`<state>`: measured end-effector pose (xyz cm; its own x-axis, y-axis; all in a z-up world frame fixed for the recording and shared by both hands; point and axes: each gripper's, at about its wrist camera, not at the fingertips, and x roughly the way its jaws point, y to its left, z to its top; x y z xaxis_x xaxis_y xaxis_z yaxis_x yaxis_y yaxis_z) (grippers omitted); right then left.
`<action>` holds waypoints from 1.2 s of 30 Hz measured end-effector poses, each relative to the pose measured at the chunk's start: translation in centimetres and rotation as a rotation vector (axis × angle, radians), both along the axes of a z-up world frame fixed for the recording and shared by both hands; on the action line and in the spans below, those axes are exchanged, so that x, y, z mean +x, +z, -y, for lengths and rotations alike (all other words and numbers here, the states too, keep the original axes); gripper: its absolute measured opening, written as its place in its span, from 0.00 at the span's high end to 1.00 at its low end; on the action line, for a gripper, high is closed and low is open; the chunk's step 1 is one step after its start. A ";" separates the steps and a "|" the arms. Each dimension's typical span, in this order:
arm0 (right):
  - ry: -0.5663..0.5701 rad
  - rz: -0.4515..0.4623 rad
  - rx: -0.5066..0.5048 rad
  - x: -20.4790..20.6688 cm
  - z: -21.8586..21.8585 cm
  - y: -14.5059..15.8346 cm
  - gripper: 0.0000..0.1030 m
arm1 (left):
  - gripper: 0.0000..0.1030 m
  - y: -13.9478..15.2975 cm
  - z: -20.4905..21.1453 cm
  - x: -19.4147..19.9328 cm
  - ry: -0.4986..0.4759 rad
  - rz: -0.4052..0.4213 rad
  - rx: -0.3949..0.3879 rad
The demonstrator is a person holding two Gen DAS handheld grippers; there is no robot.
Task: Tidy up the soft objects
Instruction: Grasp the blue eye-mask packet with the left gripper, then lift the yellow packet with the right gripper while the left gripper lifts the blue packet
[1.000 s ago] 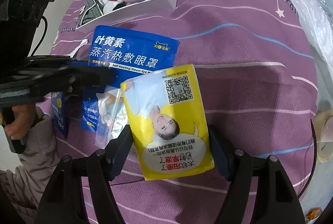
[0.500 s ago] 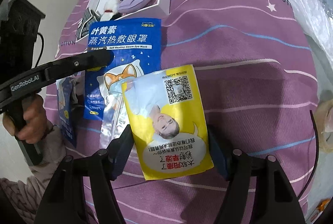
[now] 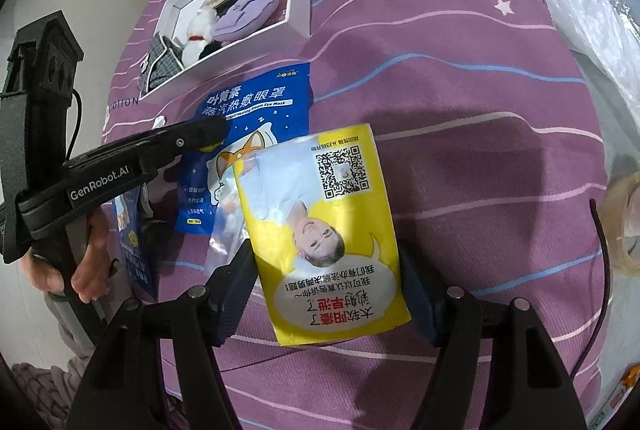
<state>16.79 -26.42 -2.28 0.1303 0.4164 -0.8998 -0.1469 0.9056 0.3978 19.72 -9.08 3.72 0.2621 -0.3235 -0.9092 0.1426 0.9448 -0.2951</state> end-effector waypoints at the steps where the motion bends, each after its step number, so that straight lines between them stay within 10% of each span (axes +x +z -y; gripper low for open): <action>1: -0.005 0.001 0.000 0.0 0.1 0.1 0.34 | 0.80 0.1 -0.3 -0.1 0.003 -0.004 -0.013; 8: -0.035 0.006 0.012 0.1 0.2 1.3 0.34 | 0.96 0.7 -2.8 0.0 0.027 -0.009 -0.196; 36: -0.061 0.163 0.083 6.1 -6.6 9.9 0.35 | 0.98 5.3 -11.5 -0.7 0.349 0.304 -0.427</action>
<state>22.90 -19.84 7.58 0.2989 0.4749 -0.8277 -0.1614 0.8801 0.4466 18.98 2.39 8.97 0.6444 -0.4901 -0.5870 -0.0161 0.7587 -0.6512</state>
